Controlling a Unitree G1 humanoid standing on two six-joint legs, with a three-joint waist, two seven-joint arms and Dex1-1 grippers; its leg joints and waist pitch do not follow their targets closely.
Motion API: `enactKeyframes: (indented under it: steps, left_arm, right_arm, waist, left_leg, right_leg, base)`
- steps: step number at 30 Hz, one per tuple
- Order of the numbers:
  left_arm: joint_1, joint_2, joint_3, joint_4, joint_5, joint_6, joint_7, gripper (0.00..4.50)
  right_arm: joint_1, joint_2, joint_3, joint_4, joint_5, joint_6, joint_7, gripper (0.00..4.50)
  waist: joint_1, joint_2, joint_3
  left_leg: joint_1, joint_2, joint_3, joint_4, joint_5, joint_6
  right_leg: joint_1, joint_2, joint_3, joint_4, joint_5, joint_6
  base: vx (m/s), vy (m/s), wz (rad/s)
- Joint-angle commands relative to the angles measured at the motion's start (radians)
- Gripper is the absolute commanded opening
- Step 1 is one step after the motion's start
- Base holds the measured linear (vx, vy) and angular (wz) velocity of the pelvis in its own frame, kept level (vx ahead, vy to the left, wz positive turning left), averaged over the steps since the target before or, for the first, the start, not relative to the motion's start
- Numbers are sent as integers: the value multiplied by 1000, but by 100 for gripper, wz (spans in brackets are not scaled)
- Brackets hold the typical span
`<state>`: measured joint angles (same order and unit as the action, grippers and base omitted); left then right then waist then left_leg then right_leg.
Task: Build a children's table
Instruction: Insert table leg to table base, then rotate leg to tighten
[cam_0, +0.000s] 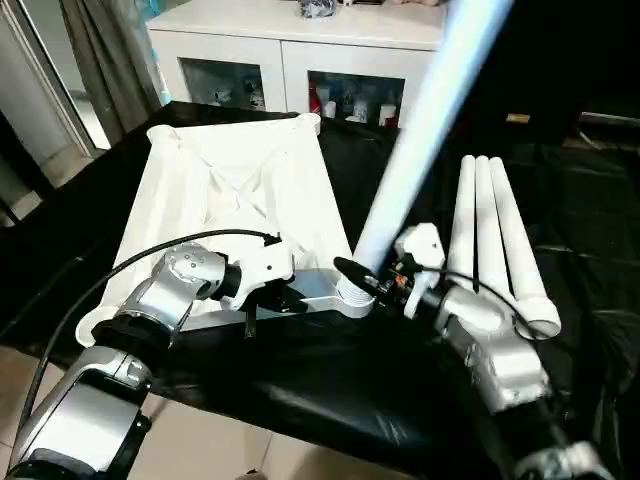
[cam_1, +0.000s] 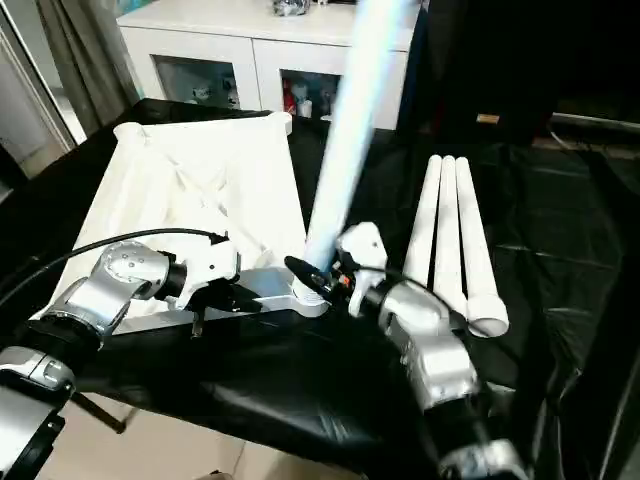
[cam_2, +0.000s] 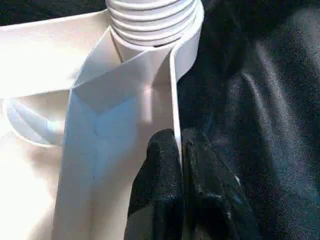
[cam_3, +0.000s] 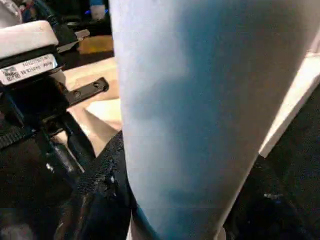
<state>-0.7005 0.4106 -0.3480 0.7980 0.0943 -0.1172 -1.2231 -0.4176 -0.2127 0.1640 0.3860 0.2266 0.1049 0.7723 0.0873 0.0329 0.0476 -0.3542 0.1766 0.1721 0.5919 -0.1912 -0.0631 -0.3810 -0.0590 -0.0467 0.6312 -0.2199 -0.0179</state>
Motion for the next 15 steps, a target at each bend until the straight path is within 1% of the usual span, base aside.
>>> enactKeyframes:
  steps: [1,2,4,5,6,7,9,10,12,14,15]
  left_arm:
    - [18,8,-17,-32,9,-12,-38,0]
    - [18,8,-17,-32,9,-12,-38,0]
    - [23,8,-20,-43,7,-13,-47,0]
    - [23,8,-21,-44,7,-14,-48,0]
    - [24,9,-24,-50,5,-14,-57,0]
    - [22,10,-26,-52,5,-18,-63,0]
    - [20,10,-28,-54,5,-24,-70,0]
    - [20,10,-28,-55,5,-25,-72,0]
    - [21,10,-28,-61,-5,-33,-91,0]
    - [24,9,-26,-69,-18,-38,-113,0]
    - [27,11,-26,-78,-27,-40,-131,0]
  right_arm:
    - [18,-24,44,112,-56,54,27,189]
    - [18,-24,44,112,-56,54,27,189]
    - [-5,-30,52,156,-65,43,58,189]
    - [-8,-31,53,161,-65,41,63,189]
    - [-23,-39,61,188,-71,30,87,189]
    - [-33,-42,64,205,-70,21,110,189]
    - [-46,-46,63,231,-66,7,138,189]
    - [-48,-46,62,234,-65,6,142,189]
    - [-60,-49,51,270,-52,-16,180,189]
    - [-63,-50,44,287,-40,-28,210,189]
    - [-66,-55,41,306,-33,-48,241,189]
  waist:
    - [-2,-8,-43]
    - [-3,-5,-44]
    - [-6,-18,-43]
    - [-5,-15,-42]
    - [-7,-21,-40]
    - [-8,-25,-39]
    - [-7,-23,-37]
    - [-7,-26,-35]
    - [-8,-31,-31]
    - [-9,-31,-31]
    - [-8,-32,-32]
  left_leg:
    - [3,54,-21,-81,-245,19]
    - [4,57,-21,-83,-251,15]
    - [4,58,-21,-85,-256,13]
    - [4,58,-22,-85,-258,13]
    - [5,58,-21,-86,-269,14]
    - [6,58,-20,-86,-275,15]
    - [8,58,-20,-88,-288,11]
    - [9,59,-21,-90,-293,9]
    - [9,61,-20,-93,-293,10]
    - [8,60,-19,-92,-287,16]
    - [7,60,-19,-92,-280,19]
  right_leg:
    - [31,-93,55,-100,-287,-189]
    - [30,-94,56,-100,-284,-191]
    - [31,-92,55,-98,-256,-195]
    - [30,-93,55,-96,-251,-197]
    - [29,-92,55,-97,-260,-197]
    - [27,-94,55,-100,-270,-196]
    - [26,-94,57,-103,-297,-192]
    - [25,-94,57,-104,-310,-190]
    - [23,-94,58,-105,-296,-192]
    - [25,-94,58,-104,-277,-201]
    - [26,-94,58,-103,-264,-203]
  base:
    - [0,0,0]
    - [0,0,0]
    - [0,0,0]
    - [0,0,0]
    - [0,0,0]
    - [0,0,0]
    - [0,0,0]
    - [0,0,0]
    - [0,0,0]
    - [0,0,0]
    - [0,0,0]
